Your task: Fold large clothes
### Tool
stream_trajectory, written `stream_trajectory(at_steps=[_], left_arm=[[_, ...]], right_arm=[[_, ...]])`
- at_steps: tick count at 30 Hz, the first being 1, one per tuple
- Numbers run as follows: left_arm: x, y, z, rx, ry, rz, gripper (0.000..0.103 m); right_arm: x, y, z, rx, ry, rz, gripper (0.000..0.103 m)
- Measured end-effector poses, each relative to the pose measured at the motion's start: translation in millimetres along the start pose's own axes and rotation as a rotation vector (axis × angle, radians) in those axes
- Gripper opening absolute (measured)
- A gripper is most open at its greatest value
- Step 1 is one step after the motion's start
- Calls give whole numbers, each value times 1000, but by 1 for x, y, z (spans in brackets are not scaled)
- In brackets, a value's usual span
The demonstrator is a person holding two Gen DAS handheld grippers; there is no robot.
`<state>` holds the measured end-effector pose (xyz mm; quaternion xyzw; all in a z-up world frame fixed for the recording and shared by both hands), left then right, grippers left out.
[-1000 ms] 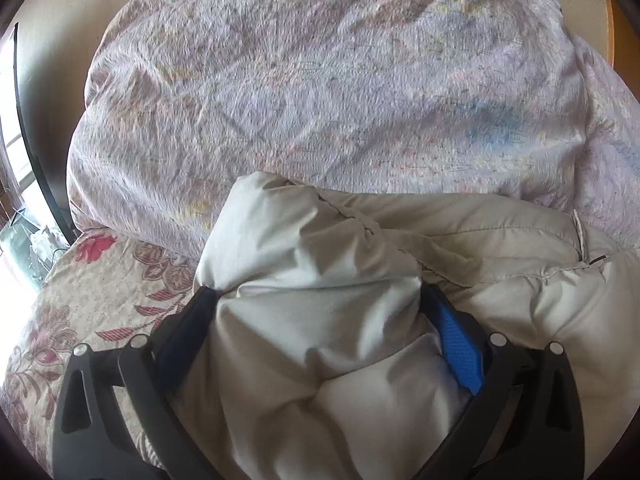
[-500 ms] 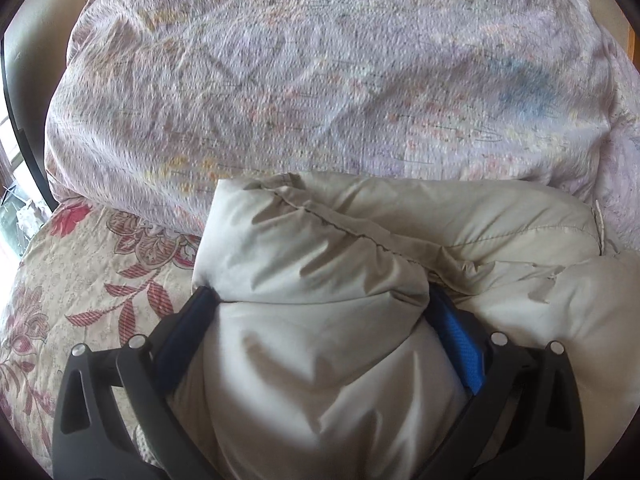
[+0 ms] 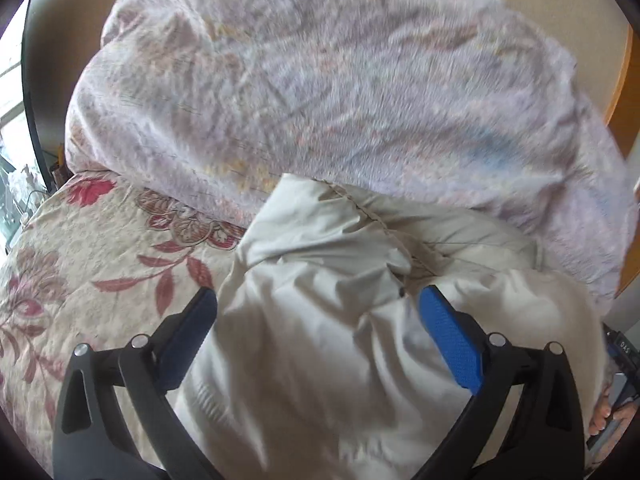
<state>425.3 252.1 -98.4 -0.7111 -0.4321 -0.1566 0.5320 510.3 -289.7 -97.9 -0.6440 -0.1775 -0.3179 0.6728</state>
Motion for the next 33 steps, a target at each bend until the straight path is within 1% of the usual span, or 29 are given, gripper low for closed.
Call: stream_trajectory(at_steps=[2,3,5,7,9,10,12,16,19,21,23,25,27,28,30,33], left_arm=[[-10,-35,5,-43,-16,-10,101],[-18,-49,7,-46,-16,-12,101],[-36,-73,15,-26,-29,-8,101],[-56,-97,13,-34,-86,13,101],[-78,-114,23,-60,-178,18,101],[-84,-118,26,-67,-227,22,101],[-101,-123,29,-108,-315,38,101],[-126,-117,25,-167,-426,71,100],[-138,-107,21,-225,-519,91,98],[-140,-100,16,-262,-563,93,92],[-141,-94,9,-301,-592,93,78],[-144,-88,4,-346,-642,96,72],[-150,-85,2,-358,-703,80,69],[-152,-85,2,-363,-730,65,66],[-155,-88,2,-368,-773,15,66],[-158,-91,2,-373,-836,-36,64]], right_arm=[[-13,-23,-29,32,97,37,97],[-22,-32,-42,38,130,63,97],[-42,-46,-64,55,201,103,97],[-65,-55,-84,98,306,153,97],[-89,-59,-90,174,415,208,95],[-99,-66,-85,203,449,231,93],[-109,-63,-79,255,480,262,90],[-118,-62,-60,268,477,293,88],[-123,-54,-51,293,517,325,82],[-124,-53,-48,304,535,311,78],[-126,-51,-45,330,555,310,75],[-128,-49,-44,364,597,297,74],[-129,-48,-43,373,613,282,70],[-128,-48,-42,381,614,271,70],[-127,-48,-40,396,624,250,70],[-127,-50,-38,406,629,215,70]])
Point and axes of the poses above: each gripper's, at about its wrist camera, not at the fingertips, and y roughly the way its jaws point, z to its left, x to its top, the point moved 6 cm from there along y, roughly the way its jaws point, and after that the axes turned 8 degrees about -x, right-handed, at the moved point
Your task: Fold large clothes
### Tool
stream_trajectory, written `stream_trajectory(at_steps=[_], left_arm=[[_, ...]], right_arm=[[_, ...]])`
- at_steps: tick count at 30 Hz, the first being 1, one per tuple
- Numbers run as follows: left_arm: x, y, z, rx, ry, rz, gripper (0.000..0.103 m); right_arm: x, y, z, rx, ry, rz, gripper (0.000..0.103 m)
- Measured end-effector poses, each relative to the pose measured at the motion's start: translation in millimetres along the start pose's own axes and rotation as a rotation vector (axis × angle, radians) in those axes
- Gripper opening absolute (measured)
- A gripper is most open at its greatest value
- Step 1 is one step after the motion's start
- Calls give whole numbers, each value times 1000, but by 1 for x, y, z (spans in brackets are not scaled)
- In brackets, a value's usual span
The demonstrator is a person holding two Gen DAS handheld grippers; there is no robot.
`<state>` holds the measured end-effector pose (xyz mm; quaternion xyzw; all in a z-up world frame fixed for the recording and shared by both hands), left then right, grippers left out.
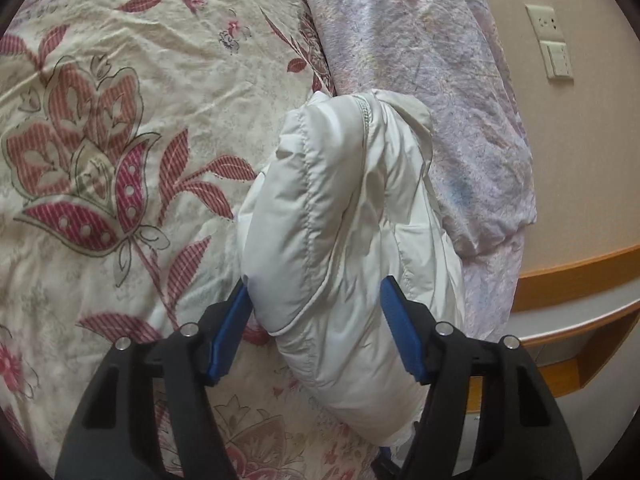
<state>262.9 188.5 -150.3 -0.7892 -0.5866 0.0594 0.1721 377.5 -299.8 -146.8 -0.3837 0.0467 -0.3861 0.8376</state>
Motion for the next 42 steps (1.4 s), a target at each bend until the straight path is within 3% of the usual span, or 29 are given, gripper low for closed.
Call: stream_trajectory(at_steps=[5,7,9,11,14,18,25,37,40,42], left_arm=[[-12,8,-6,26,16,-11,60],[-17,17,-10,23,13,31,60],[-18,26,-10,13,-12,57,56],[-13,29,-6,-5,-40,49,39],[-10,27,-9,-37,-27,54,24],[-7,17,-23,-50,32,41,18],[-7,-30,-39,-66,134,24,16],[-37,-130,12,-29,120,25,18],[-39,-134,21,-26,105,14,23],[-39,-133,26,-7,99,8,30]], right_arm=[[-6,0,5,-15,-57,-43,70],[-8,4,6,-57,-78,-51,61],[-8,7,5,-44,-59,-54,45],[-6,4,4,-9,-41,-50,36],[-7,-2,10,7,-63,-56,28],[-10,-14,22,25,-93,-63,24],[-36,-49,35,68,-177,-29,23],[-117,-85,4,13,-344,64,23],[-129,-89,-3,-37,-395,53,30],[-131,-97,-7,-79,-428,25,43]])
Point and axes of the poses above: each gripper's, at about its wrist camera, not at the fingertips, and y roughly the way its jaws point, z to its left, x to its top, the point moved 6 cm from there along y, roughly the way its jaws point, and after that the axes turned 8 degrees about -x, right-handed, at the moved point
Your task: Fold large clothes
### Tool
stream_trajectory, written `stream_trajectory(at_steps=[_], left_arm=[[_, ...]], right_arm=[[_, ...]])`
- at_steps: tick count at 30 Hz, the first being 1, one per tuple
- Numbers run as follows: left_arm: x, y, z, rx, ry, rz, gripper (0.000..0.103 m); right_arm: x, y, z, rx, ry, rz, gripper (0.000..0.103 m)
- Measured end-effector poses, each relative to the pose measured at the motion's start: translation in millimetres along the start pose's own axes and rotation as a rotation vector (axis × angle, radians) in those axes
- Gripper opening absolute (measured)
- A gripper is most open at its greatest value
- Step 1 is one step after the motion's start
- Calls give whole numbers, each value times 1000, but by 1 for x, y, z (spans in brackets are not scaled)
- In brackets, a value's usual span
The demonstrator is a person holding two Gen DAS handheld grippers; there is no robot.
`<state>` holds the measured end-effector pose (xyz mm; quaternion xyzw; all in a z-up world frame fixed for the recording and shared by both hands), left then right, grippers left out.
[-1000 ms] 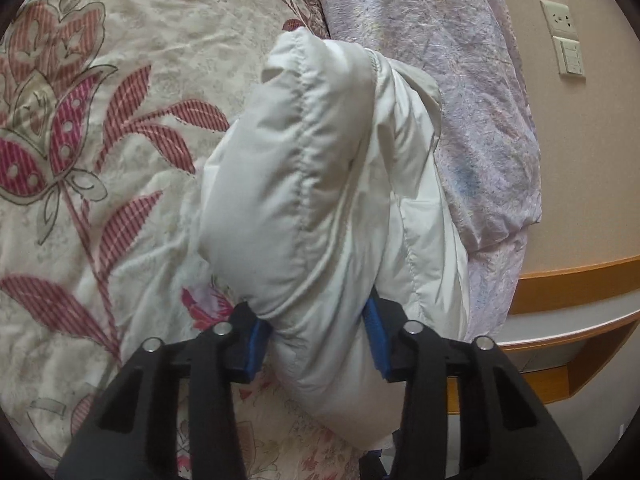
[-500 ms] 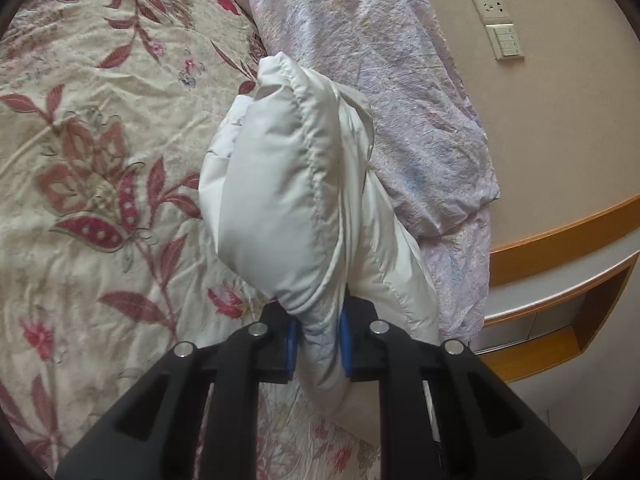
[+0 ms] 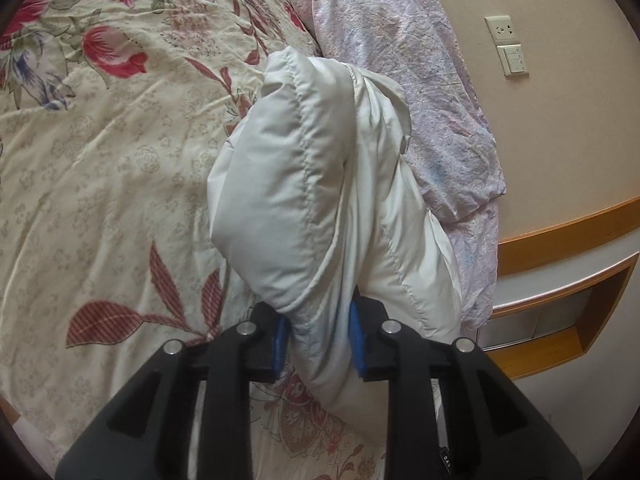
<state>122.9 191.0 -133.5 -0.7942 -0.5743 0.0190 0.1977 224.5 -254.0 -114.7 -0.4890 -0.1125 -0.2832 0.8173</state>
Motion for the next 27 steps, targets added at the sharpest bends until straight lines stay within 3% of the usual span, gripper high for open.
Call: stream_trajectory(at_steps=[3,5,8,13,16,23,27], left_arm=[[2,-2,2,56,38,-24,52],[6,-7,2,92,74,-65,66],[12,-8,1,110,115,-75,68],[15,-2,-1,143,168,-47,68],[16,0,-3,179,213,-43,70],[17,4,-13,300,367,-36,83],[20,5,-13,279,377,-11,86]], right_arm=[[-1,-21,-1,-110,-69,-90,58],[6,-40,0,-218,-120,-205,59],[19,-58,17,-305,-207,-327,59],[21,-36,92,-170,-426,-285,57],[15,-14,134,-102,-518,-230,49],[-12,26,183,-117,-644,-175,43],[-16,40,185,-146,-652,-157,43]])
Point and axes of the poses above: each gripper's, at about its wrist camera, not at the fingertips, and y roughly the way its jaws point, z to its left, x to its top, the point moved 6 cm from there along y, roughly the way its jaws point, and after that the axes turned 8 degrees about -x, right-handed, at the moved point
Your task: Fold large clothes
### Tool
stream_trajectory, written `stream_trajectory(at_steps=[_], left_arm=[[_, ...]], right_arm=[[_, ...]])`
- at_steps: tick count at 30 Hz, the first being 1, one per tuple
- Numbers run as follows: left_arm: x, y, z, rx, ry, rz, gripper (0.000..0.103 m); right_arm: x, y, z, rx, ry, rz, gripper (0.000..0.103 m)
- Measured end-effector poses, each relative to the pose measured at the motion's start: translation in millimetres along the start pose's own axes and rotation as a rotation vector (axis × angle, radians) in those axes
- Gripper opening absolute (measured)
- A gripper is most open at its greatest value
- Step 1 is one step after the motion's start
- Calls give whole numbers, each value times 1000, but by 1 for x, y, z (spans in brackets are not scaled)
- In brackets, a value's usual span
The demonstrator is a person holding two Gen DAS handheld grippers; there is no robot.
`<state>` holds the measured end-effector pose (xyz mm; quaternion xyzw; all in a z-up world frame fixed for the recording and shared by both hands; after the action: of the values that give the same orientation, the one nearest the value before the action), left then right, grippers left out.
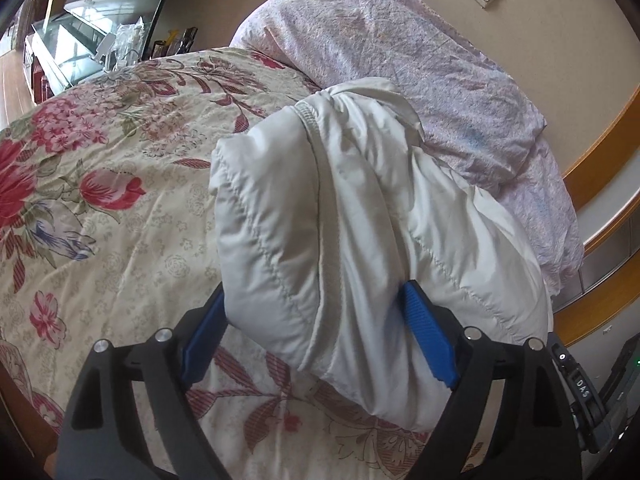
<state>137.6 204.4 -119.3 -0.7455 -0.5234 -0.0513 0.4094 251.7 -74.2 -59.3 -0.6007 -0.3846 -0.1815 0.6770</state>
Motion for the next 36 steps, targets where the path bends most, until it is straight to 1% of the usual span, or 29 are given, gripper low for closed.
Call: stream_trajectory(at_steps=[3,8,12,17,21,24,27,30,32,33,34,36], left_arm=[[0,3,4,-30,-39,16,86],[2,7,7,-66,-94,14,87],[3,11,12,-103,-148,15,89],[8,14,16,-149,-206,2,89],[13,17,15,-157,-223,-8,89],[14,20,12,-153,-220,-21,89],[16,20,12,-171,-240,-40,88],[18,19,16,-197,-281,-55,83],[19,17,21,-222,-310,-59,74],[19,17,22,-235,-318,-57,72],[20,16,23,-241,-319,-57,67],[21,16,22,-249,-307,-58,63]], right_arm=[[-6,12,0,-2,3,41,43],[-10,19,4,-10,-13,61,43],[-17,35,8,-17,-33,105,44],[-18,37,14,-39,-52,107,45],[-19,39,17,-45,-59,106,45],[-25,44,26,-95,-136,115,45],[-32,52,33,-136,-193,122,45],[-34,57,30,-123,-178,144,46],[-35,59,29,-109,-167,152,46],[-35,60,29,-105,-167,156,46],[-35,60,29,-103,-167,159,46],[-36,62,29,-96,-161,168,46]])
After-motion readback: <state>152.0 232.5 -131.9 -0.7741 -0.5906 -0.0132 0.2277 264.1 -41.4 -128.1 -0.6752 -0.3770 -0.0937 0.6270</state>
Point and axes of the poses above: each gripper's, at about its wrist camera, not at the fingertips, and y roughly the way its jaws point, z to its left, x to its top, the point moved 6 cm from there along y, roughly the way its jaws point, and after that the axes turned 8 degrees about -x, right-handed, at the moved point
